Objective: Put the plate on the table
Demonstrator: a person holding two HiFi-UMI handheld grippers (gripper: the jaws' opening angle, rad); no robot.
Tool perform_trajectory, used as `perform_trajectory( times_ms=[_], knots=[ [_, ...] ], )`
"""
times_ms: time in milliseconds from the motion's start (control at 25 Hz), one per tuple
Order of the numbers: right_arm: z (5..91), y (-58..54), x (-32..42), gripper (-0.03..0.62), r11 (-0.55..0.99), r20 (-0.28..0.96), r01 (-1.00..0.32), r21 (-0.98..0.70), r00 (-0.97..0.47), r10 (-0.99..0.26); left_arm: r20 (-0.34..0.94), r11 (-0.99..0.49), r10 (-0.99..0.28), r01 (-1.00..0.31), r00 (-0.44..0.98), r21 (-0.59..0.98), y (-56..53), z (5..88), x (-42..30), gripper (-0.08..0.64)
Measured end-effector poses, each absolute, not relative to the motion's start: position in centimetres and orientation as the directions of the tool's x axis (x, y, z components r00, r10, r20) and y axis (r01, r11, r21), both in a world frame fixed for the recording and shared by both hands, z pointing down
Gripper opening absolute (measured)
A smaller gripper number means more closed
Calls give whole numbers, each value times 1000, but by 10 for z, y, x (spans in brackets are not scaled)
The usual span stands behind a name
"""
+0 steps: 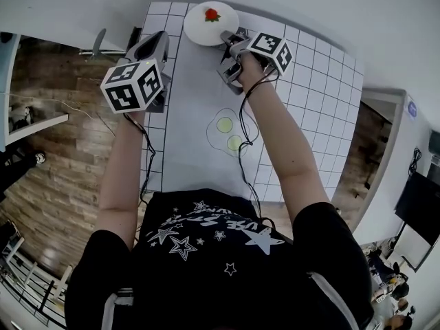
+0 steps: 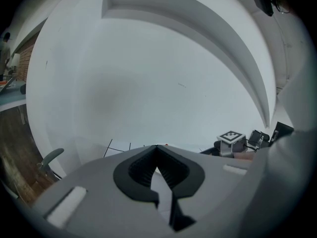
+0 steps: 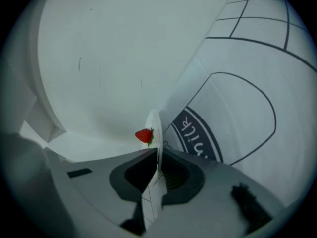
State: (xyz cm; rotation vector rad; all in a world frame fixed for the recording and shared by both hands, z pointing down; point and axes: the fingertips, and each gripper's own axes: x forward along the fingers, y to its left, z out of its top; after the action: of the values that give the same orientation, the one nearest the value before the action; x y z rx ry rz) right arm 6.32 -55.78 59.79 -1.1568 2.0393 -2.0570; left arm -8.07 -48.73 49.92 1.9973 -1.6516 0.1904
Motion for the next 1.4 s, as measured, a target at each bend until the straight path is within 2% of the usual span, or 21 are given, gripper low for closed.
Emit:
perform_trajectory(
  times_ms=[120,240,640,960,1200,1280,1400],
  knots=[
    [600,-557,61,26,-140,508,-509,-850,-716,-480,431,-112,-869,-945,242,306,-484,496,-81,9],
    [602,-552,59,102,-124,546,-556,-822,-708,-447,429,-119,-869,-945,248,304,-480,494,-78,9],
    [598,-548,74,140,-33,650,-719,-695,-607,-458,416,-135,-869,-938,267,319,-461,484,-83,9],
    [547,-513,72,140,45,571,-681,-731,-646,-507,387,-155,-875,-927,290,342,-424,465,-87,9],
    [486,-475,61,134,139,449,-608,-782,-703,-552,338,-212,-881,-914,332,345,-392,439,-83,9],
    [467,-460,60,60,174,424,-607,-775,-704,-570,317,-238,-881,-909,350,341,-379,428,-81,9],
    [445,-434,57,39,213,391,-608,-765,-701,-597,294,-274,-877,-899,379,341,-360,416,-78,9]
  ],
)
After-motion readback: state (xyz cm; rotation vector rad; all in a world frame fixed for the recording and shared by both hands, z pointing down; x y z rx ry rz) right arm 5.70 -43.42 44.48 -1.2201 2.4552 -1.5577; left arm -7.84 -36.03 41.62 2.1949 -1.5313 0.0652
